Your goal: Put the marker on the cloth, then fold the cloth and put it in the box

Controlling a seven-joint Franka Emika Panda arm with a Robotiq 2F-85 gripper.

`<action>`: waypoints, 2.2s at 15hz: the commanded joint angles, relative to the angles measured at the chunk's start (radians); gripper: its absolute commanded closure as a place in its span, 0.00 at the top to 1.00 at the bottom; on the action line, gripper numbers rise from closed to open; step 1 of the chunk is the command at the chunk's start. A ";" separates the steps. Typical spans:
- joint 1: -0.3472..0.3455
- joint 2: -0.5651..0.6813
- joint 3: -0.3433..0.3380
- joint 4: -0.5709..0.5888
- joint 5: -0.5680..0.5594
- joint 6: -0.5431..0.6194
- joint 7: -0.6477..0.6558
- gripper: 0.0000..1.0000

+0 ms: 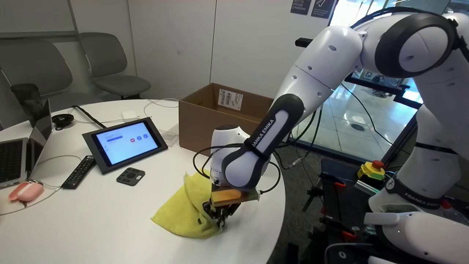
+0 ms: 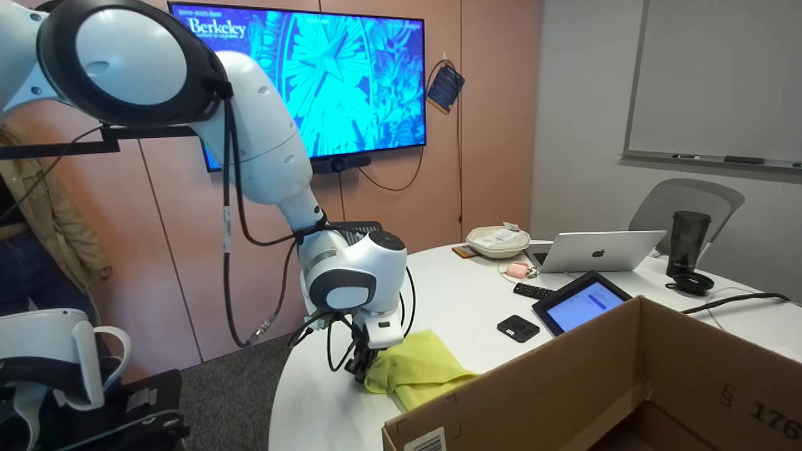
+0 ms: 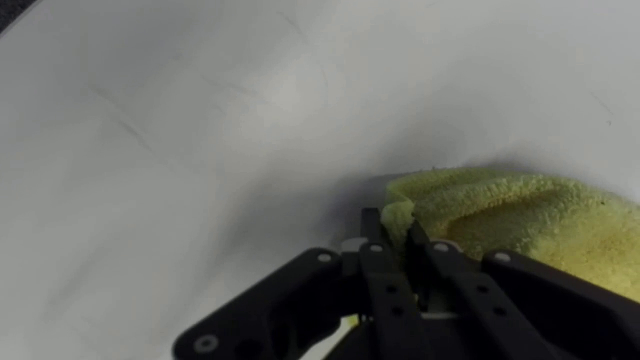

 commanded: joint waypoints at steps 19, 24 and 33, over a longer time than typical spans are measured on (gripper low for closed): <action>0.179 0.096 -0.135 0.438 -0.388 -0.213 0.087 0.03; 0.176 0.227 -0.112 0.644 -0.402 -0.317 0.060 0.24; 0.168 0.200 -0.084 0.627 -0.381 -0.248 0.020 1.00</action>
